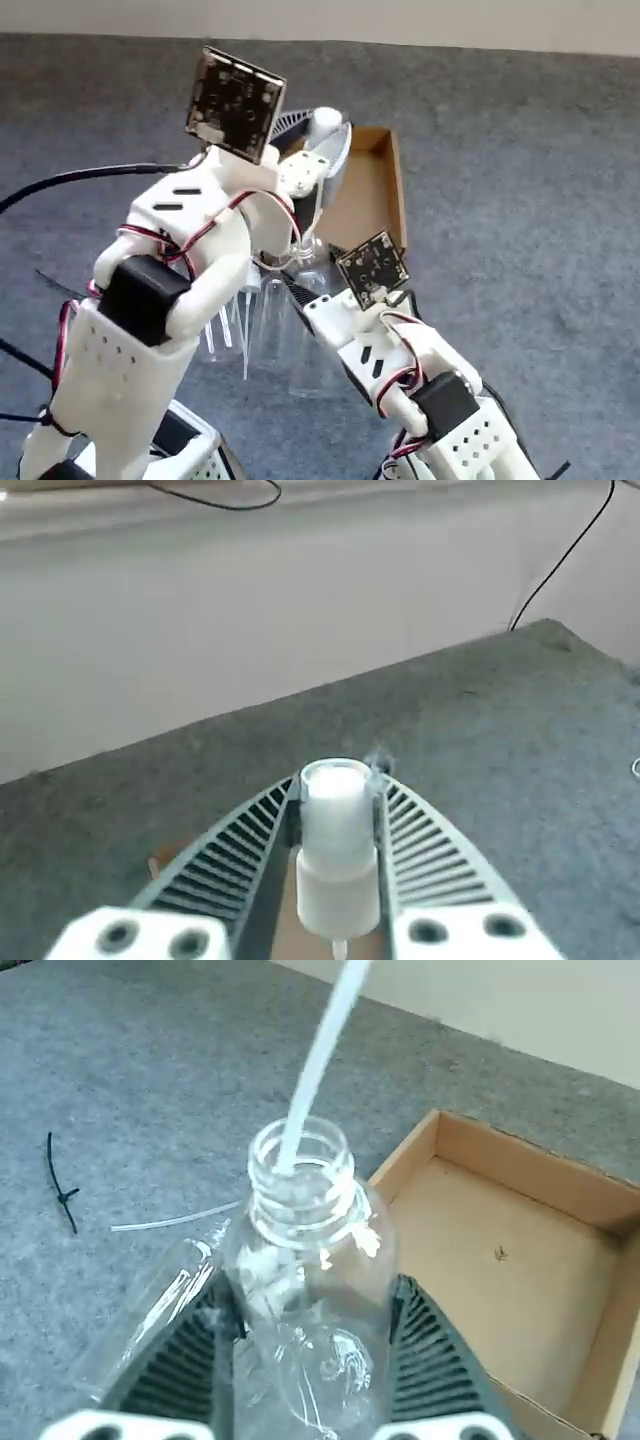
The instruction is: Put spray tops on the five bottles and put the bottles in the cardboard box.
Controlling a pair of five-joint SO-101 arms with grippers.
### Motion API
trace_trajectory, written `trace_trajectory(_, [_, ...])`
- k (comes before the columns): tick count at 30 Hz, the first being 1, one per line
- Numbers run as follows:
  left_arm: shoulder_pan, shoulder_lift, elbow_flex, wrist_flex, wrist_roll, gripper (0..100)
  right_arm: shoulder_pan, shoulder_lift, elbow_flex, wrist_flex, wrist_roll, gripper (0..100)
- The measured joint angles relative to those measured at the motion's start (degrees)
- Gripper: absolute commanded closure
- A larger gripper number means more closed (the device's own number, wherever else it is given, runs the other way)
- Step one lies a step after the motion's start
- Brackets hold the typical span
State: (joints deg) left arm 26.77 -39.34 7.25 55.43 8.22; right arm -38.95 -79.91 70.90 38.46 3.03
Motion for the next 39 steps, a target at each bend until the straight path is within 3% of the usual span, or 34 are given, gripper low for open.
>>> trace_trajectory(7, [0.18, -0.26, 7.12, 1.32, 0.09, 96, 2.90, 0.00, 0.00, 0.00, -1.93, 99.4])
trace_trajectory(12, [0.35, -6.68, 13.36, 5.19, 0.26, 86, 3.87, -0.09, 0.09, 0.00, -3.25, 99.4])
trace_trajectory(17, [0.09, -11.52, 18.55, 5.27, -0.79, 85, 4.22, -0.09, 0.09, 0.00, -3.43, 99.4])
trace_trajectory(27, [0.18, -12.22, 12.84, 5.27, -5.98, 86, 4.40, -0.09, 0.09, 0.00, -3.43, 99.4])
trace_trajectory(31, [-3.08, -12.31, 9.76, 5.27, -5.98, 86, 4.40, -0.09, 0.09, 0.00, -3.43, 99.4])
trace_trajectory(39, [-4.57, -12.31, 16.09, 5.27, -9.14, 86, 4.40, -0.09, 0.09, 0.00, -3.43, 99.4])
